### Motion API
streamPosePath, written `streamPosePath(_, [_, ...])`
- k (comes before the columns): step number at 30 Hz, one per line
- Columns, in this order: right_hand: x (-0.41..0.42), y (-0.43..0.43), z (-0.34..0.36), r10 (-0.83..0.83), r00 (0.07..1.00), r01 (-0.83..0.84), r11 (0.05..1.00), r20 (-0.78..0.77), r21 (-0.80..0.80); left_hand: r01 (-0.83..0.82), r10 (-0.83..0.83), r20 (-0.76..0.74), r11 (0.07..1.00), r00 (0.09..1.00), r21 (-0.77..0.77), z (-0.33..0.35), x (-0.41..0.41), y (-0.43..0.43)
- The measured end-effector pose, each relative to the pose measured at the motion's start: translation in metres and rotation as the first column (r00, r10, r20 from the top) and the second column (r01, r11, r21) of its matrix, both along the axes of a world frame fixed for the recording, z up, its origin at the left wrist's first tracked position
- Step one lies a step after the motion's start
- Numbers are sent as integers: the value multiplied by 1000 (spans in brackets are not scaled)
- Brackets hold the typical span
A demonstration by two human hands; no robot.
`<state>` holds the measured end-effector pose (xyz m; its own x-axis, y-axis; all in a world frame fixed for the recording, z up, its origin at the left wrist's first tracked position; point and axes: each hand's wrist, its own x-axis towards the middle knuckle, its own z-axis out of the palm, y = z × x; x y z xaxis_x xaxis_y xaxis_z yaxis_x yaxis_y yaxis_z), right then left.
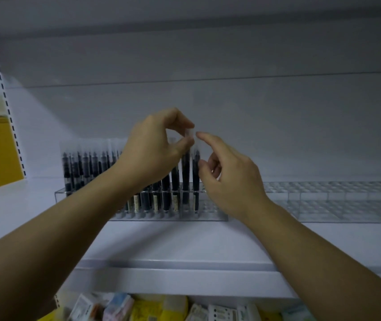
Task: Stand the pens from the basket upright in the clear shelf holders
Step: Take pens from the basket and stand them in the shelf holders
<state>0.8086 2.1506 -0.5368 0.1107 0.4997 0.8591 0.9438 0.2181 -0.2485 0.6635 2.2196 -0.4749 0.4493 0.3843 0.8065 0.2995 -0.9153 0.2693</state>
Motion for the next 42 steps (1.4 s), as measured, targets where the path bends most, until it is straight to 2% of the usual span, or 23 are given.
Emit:
streamPosePath(4, [1, 1, 0, -21, 1000, 21, 1000, 8, -1, -37, 38, -29, 999, 999, 31, 2, 2, -4])
streamPosePath(10, [3, 1, -1, -9, 1000, 9, 1000, 16, -25, -111, 108, -40, 989, 993, -99, 1, -1, 1])
streamPosePath(19, [0, -4, 1, -37, 997, 40, 998, 72, -40, -238, 264, -202, 961, 943, 145, -7, -17, -7])
streamPosePath(25, [-3, -23, 5, -108, 991, 115, 990, 81, -84, -216, 294, -290, 937, 911, 273, -20, -36, -27])
streamPosePath(30, [-21, -69, -15, -105, 992, 112, 987, 65, -116, -137, 200, -251, 960, 947, 245, -45, -49, -53])
streamPosePath(34, [-37, -114, -43, -104, 992, 112, 986, 75, -122, 19, 20, -206, 982, 978, 187, -84, -59, -80])
streamPosePath(38, [-48, -151, -86, -163, 975, 174, 983, 151, -65, 117, -86, -191, 980, 978, 160, -128, -67, -107])
streamPosePath(42, [-51, -176, -138, -166, 966, 188, 978, 198, -96, 174, -175, -146, 985, 974, -24, -186, -74, -133])
